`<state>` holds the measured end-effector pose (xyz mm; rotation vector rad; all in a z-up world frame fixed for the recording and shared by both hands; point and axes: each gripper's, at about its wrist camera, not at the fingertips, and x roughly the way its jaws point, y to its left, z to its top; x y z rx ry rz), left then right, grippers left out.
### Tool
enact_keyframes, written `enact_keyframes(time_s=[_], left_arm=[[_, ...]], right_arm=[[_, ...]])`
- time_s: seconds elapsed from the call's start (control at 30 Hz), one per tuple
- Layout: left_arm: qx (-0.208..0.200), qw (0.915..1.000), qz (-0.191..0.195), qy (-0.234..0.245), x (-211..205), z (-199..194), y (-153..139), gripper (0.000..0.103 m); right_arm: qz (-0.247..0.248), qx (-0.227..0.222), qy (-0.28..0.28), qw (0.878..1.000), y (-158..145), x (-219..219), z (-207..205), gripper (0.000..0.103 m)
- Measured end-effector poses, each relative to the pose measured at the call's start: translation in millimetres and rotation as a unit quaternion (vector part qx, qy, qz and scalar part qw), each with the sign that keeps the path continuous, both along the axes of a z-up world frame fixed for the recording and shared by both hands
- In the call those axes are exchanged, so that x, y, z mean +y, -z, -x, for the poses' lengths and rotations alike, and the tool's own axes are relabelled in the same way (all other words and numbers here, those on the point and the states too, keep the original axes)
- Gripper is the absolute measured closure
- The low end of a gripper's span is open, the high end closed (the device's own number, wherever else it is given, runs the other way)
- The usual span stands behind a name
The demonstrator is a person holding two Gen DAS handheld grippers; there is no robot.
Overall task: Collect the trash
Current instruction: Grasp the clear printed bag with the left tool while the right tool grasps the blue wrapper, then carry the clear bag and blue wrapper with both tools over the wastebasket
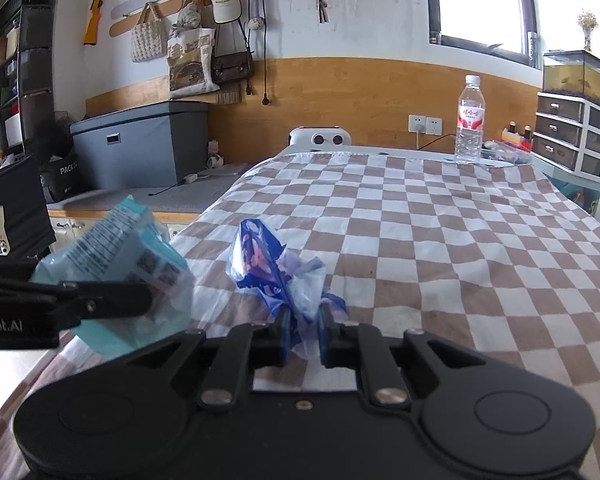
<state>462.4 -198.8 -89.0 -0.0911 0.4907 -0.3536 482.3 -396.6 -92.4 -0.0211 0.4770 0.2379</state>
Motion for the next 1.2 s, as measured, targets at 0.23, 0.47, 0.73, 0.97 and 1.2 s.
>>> enact_keyframes(time_s=[0.23, 0.47, 0.73, 0.97, 1.2], left_arm=[[-0.024, 0.9994, -0.019, -0.014, 12.6, 33.6, -8.0, 0.051], [-0.040, 0.9977, -0.050, -0.023, 24.4, 69.8, -13.4, 0.051], [-0.049, 0.9968, -0.054, -0.034, 37.8, 110.5, -17.7, 0.051], [-0.069, 0.9941, -0.070, -0.046, 49.3, 146.3, -28.9, 0.051], [-0.083, 0.9923, -0.073, -0.057, 62.0, 167.8, -42.3, 0.051]], right_arm=[[-0.021, 0.000, 0.022, 1.000, -7.1, 10.1, 40.3, 0.089], [-0.027, -0.003, 0.058, 0.998, -9.0, 14.9, 82.7, 0.090], [-0.037, -0.024, 0.072, 0.996, -25.0, 23.8, 135.8, 0.090], [-0.037, -0.043, 0.078, 0.995, -39.4, 34.5, 174.0, 0.090], [-0.042, -0.047, 0.074, 0.995, -47.9, 45.3, 198.6, 0.090]])
